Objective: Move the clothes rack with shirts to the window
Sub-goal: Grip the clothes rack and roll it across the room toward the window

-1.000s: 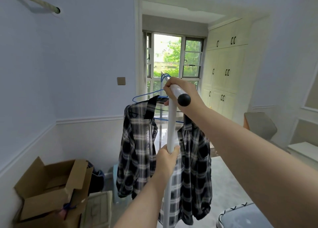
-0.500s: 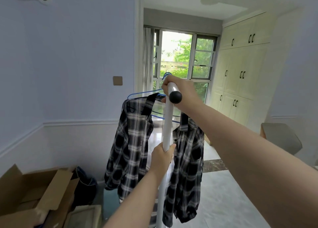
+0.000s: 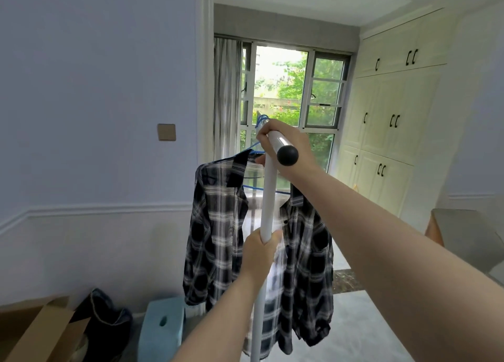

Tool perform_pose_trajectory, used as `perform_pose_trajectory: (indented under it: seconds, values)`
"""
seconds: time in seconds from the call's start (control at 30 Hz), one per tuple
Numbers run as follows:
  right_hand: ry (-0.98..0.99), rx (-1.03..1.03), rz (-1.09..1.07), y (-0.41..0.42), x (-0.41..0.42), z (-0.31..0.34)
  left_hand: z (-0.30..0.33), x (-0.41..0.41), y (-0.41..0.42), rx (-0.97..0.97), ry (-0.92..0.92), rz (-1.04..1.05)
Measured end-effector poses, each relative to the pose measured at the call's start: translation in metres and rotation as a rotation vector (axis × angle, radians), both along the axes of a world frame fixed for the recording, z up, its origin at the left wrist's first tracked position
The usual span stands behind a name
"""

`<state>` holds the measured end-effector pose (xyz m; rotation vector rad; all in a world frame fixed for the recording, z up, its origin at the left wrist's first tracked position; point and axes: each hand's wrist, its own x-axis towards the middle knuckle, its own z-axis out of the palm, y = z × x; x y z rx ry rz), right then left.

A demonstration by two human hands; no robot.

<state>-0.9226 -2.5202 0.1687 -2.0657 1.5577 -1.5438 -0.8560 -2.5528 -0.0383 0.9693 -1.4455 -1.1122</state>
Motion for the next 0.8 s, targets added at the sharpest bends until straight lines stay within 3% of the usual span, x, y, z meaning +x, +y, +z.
perform_pose_trajectory:
  seconds: [0.13,0.27,0.6,0.8]
  values:
    - [-0.057,-0.042,0.008,-0.058,-0.026,0.002,0.001,-0.028,-0.056,-0.004,0.01,0.017]
    - [0.052,-0.023,-0.063,-0.129,-0.054,0.0,-0.002,-0.058,-0.136,-0.018,-0.01,0.007]
    - [0.141,-0.109,-0.103,-0.247,-0.106,-0.005,-0.003,-0.101,-0.246,-0.024,-0.001,-0.048]
    - [0.062,-0.104,-0.055,-0.325,-0.129,-0.008,-0.002,-0.124,-0.322,-0.03,-0.025,-0.011]
